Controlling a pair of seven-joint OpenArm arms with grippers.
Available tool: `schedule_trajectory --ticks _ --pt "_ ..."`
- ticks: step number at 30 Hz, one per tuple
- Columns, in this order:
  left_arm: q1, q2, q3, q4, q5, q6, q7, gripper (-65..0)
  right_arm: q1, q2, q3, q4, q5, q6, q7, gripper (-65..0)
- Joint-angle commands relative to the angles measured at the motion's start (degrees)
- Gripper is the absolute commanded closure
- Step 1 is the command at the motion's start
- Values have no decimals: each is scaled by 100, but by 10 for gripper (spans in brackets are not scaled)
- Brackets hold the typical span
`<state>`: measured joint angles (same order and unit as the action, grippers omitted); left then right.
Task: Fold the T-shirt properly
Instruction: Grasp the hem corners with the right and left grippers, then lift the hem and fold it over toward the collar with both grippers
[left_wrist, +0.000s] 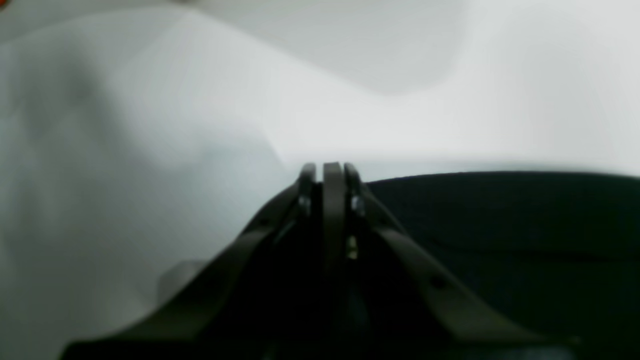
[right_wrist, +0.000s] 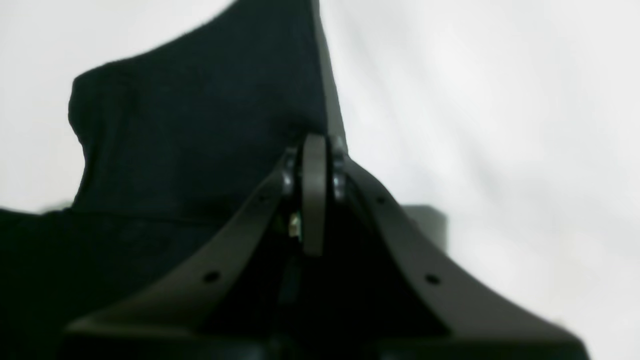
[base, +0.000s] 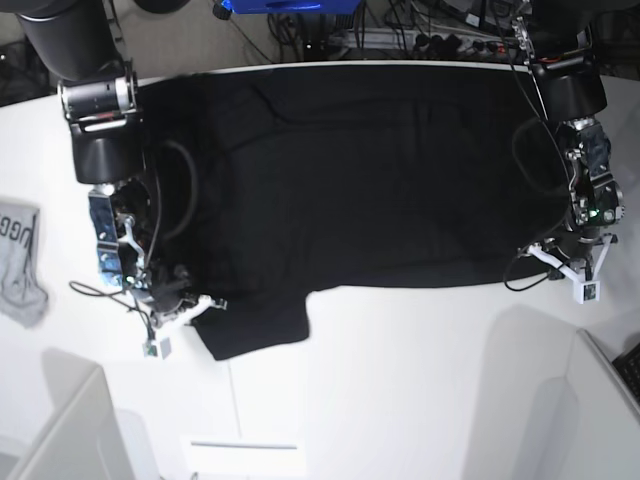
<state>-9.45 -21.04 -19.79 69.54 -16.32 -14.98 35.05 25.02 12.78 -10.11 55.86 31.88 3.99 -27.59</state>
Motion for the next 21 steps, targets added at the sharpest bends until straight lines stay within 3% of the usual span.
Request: schedule_trajectory --ticks 1,7,13,21 --pt "-96 -81 -30 163 -43 -1 -133 0 140 46 31 186 52 36 91 0" --pt "176 -55 -56 541 -113 -9 -133 0 -97 46 39 608 43 36 -102 0" --pt "572 -107 -65 1103 -1080 -1 -125 0 -361 54 119 1109 34 36 -322 0" --pt "800 -72 -416 1657 -1204 -9 588 0 -818 46 804 1927 34 36 -788 0"
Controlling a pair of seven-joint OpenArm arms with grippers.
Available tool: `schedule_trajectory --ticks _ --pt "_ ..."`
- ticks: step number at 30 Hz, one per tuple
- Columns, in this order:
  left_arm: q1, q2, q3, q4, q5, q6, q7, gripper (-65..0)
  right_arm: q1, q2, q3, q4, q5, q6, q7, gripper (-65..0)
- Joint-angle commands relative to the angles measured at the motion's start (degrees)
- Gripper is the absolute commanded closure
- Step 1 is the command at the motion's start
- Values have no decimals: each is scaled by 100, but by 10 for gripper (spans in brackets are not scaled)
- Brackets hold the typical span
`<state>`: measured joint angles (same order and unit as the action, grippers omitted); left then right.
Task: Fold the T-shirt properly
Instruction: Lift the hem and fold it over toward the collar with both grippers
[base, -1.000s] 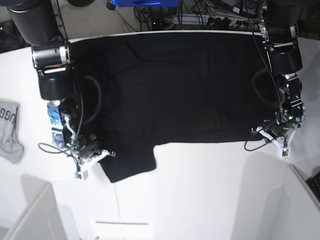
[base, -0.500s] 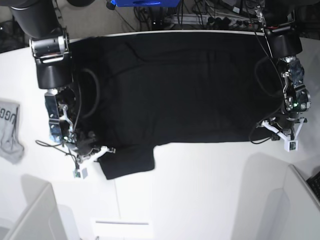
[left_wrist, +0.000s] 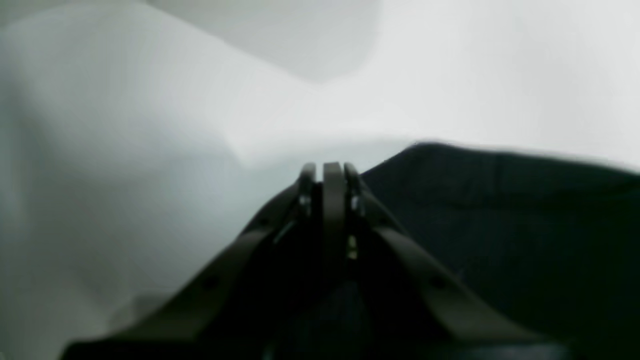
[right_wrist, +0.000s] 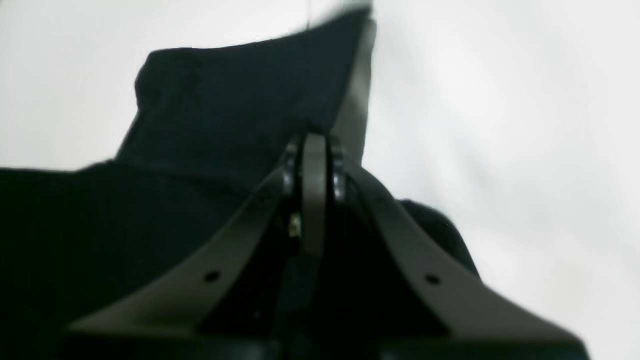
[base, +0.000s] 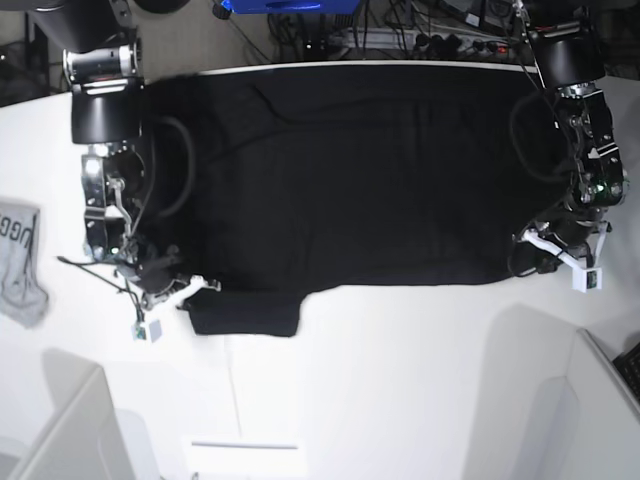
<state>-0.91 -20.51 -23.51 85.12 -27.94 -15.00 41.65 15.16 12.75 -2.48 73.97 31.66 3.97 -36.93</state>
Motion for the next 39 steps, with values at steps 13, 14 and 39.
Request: schedule_trajectory --ticks 13,14,39 --pt "359 -116 -309 872 -58 -16 446 0 -518 21 833 1266 74 38 -531 0" --pt "464 -116 -405 1031 -58 -16 490 0 -580 21 877 1372 65 38 -584 0" --pt "1352 -142 -915 1602 -58 -816 552 0 -1845 -14 1430 3042 109 38 -1244 0"
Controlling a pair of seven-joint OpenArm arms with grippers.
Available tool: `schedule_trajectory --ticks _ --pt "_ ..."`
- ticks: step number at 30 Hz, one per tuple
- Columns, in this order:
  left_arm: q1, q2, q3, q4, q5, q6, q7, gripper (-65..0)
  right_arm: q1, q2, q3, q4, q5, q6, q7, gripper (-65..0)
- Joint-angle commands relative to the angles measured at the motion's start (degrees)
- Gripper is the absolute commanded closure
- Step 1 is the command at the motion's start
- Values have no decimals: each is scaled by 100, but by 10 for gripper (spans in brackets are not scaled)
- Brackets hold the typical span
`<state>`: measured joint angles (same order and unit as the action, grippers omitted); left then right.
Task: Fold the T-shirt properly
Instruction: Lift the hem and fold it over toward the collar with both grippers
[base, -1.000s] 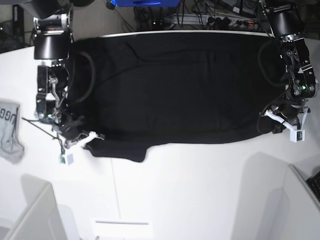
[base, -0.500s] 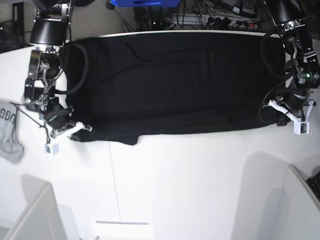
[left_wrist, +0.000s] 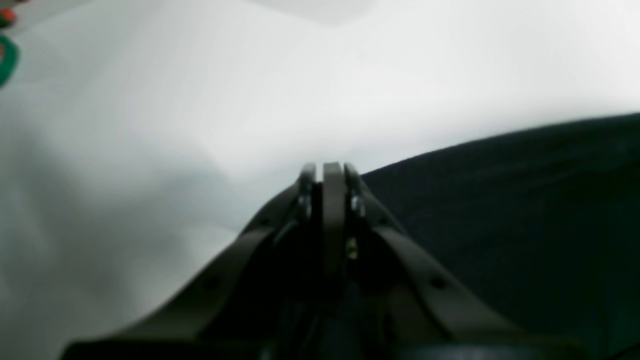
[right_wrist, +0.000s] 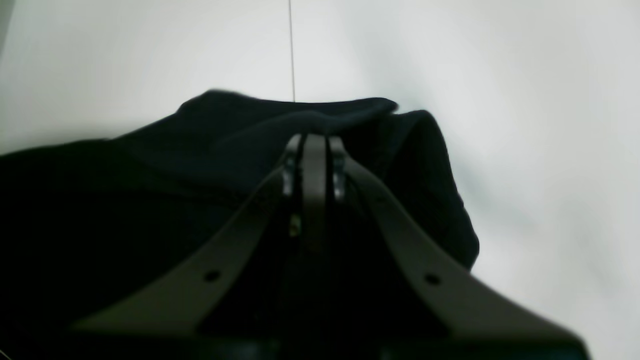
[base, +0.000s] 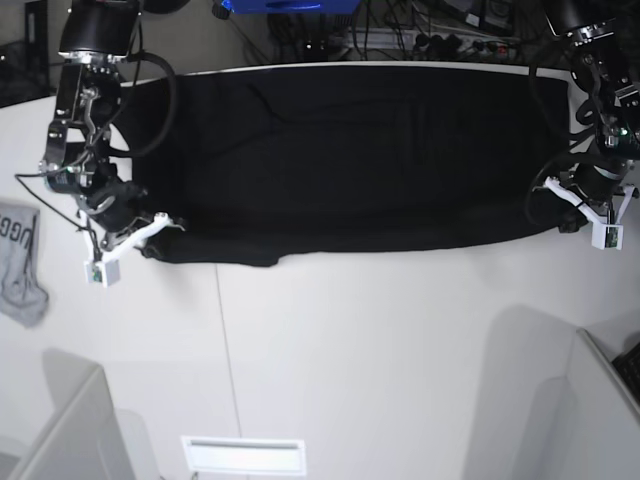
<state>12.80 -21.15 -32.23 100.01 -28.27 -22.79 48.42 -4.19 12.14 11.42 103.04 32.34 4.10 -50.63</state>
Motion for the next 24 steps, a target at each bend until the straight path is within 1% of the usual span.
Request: schedule_trajectory --ticks 1,4,6,7,11,14,24 --pt "-9 -96 -26 140 -8 -47 -126 0 36 47 40 170 41 25 127 0" --pt "193 -96 -17 210 -8 -47 -126 0 -131 47 40 293 41 25 127 0" --pt "307 -96 -17 289 -8 -47 -126 0 -236 -58 67 355 41 25 127 0" --pt "360 -96 -17 307 -8 -47 -126 0 -289 -102 181 364 41 25 118 0" --pt "527 -79 -17 342 -8 -47 -126 0 -412 -269 621 557 41 25 -225 0" --pt "571 -96 -43 333 -8 -47 -126 0 -588 -357 796 794 41 34 -409 0" --pt "879 -105 -34 492 36 -47 -126 0 -1045 -392 849 1102 41 34 -647 0"
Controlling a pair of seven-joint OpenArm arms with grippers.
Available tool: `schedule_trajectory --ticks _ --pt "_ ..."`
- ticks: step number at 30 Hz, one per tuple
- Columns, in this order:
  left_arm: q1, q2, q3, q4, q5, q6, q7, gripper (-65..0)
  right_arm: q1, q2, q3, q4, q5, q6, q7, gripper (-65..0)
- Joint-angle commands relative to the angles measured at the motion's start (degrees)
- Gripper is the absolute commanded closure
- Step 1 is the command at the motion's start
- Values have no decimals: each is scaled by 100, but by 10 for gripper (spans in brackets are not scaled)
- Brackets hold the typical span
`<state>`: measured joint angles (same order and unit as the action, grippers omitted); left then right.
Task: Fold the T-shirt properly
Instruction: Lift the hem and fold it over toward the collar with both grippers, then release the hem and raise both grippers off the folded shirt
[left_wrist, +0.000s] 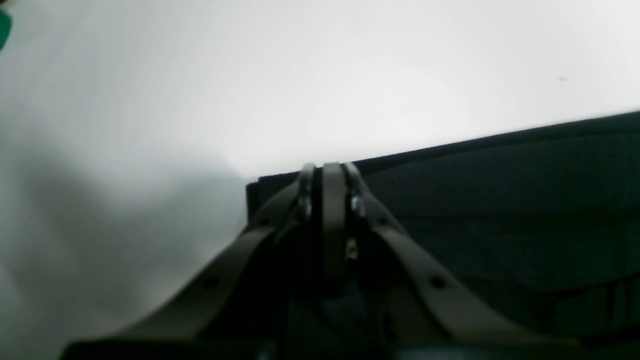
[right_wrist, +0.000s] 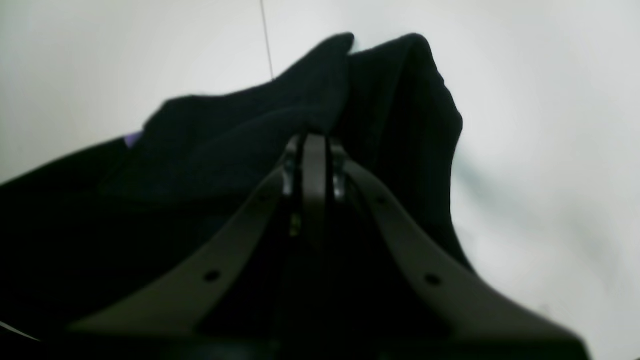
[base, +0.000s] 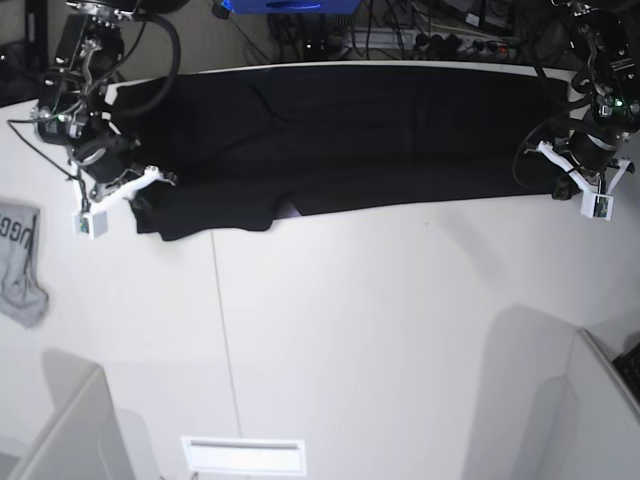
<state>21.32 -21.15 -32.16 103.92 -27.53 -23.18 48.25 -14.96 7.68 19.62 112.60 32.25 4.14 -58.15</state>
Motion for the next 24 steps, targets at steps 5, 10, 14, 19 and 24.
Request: schedule_trajectory --ticks 5,10,14,19,24 --pt "193 -105 -32 92 -38 -7 -126 0 -249 -184 241 226 50 30 105 0" --pt "316 -105 -32 65 -38 -7 -117 0 -460 -263 346 226 50 30 96 0" --pt "422 -105 -32 65 -30 -7 -126 0 -583 -307 328 182 15 30 114 0" --pt "466 -88 -23 48 164 -7 -108 0 -592 -307 372 173 6 30 70 0" --pt "501 -70 196 48 647 -7 -108 0 -653 -307 372 129 6 21 61 0"
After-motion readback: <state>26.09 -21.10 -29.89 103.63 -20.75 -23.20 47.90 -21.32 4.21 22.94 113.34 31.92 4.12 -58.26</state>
